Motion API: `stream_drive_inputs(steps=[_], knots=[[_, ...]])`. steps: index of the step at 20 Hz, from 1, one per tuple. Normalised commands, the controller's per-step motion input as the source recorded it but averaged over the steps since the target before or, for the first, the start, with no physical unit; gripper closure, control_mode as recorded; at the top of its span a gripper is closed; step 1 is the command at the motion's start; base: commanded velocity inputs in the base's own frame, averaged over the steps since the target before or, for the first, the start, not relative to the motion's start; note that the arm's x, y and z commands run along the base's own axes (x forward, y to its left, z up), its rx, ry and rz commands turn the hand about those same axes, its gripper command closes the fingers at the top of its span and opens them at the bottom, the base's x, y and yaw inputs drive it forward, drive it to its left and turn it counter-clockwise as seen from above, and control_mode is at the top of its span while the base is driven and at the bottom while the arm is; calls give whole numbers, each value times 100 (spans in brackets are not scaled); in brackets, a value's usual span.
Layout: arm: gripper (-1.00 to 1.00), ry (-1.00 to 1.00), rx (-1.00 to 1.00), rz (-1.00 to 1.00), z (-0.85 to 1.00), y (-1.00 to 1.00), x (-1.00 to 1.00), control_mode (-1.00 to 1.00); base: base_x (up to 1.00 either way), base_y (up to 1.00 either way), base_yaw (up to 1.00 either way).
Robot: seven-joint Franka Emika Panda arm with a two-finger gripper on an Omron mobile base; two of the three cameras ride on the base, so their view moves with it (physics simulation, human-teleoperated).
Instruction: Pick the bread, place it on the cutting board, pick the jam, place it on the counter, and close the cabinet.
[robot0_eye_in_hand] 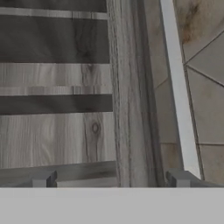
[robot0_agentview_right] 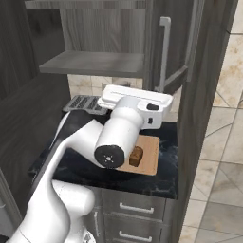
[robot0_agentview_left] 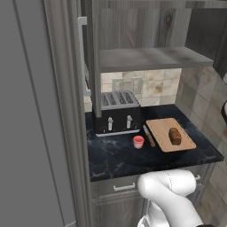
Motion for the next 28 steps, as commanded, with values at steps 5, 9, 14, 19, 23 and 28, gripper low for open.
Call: stream_drive_inputs(steps=[5, 9, 14, 19, 23, 28], knots=[[-100, -1, -4, 0, 0, 66, 32, -100, 0, 0, 0], [-100, -1, -4, 0, 0, 64, 33, -100, 0, 0, 0], [-100, -2, -2, 0, 0, 56, 34, -100, 0, 0, 0], [-100, -2, -1, 0, 0, 49, 34, -100, 0, 0, 0], [-100, -1, 0, 0, 0, 43, 39, -100, 0, 0, 0], [-100, -1, 0, 0, 0, 39, 43, -100, 0, 0, 0]])
